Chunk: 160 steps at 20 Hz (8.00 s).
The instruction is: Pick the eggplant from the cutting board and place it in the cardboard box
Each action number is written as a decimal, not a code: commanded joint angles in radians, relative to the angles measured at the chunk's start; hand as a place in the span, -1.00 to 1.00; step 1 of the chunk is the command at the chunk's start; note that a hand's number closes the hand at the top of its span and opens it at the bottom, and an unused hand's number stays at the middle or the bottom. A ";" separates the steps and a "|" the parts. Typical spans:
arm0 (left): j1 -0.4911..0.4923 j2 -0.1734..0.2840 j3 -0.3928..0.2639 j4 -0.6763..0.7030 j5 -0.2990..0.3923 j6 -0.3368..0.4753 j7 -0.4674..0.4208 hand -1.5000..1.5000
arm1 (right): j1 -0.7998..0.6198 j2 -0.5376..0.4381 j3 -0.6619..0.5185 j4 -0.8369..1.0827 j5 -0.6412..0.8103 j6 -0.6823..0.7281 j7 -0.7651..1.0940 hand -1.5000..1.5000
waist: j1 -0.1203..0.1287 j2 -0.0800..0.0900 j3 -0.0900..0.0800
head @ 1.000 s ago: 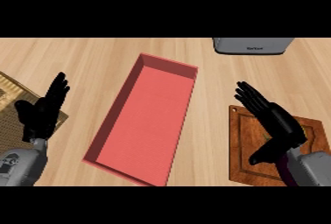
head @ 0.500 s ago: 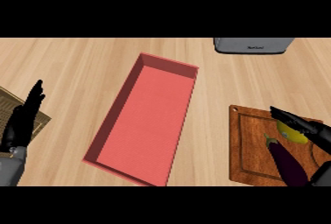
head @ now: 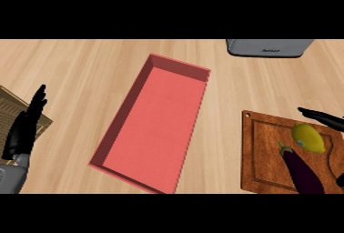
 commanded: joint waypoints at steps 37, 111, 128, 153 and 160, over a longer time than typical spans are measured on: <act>0.142 -0.023 0.131 -0.144 -0.075 -0.075 0.052 0.00 | -0.194 0.119 0.271 -0.005 0.565 0.103 -0.051 -1.00 | -0.039 -0.014 -0.006; 0.036 -0.142 0.242 -0.099 -0.225 -0.164 0.068 0.00 | -0.771 0.970 -0.162 0.040 0.386 -0.238 0.877 1.00 | -0.015 -0.004 -0.006; -0.055 -0.186 0.197 -0.066 -0.266 -0.177 0.094 0.00 | -0.940 0.972 0.187 0.470 -0.011 -0.541 0.964 -1.00 | 0.055 0.011 -0.007; 0.020 -0.161 0.267 -0.105 -0.248 -0.194 0.094 0.00 | -0.951 0.821 -0.127 0.634 -0.353 -0.494 0.519 -1.00 | -0.017 -0.002 -0.005; 0.024 -0.168 0.262 -0.104 -0.258 -0.197 0.077 0.00 | -0.896 0.595 -0.182 0.693 -0.349 -0.293 0.425 -1.00 | -0.021 -0.001 -0.005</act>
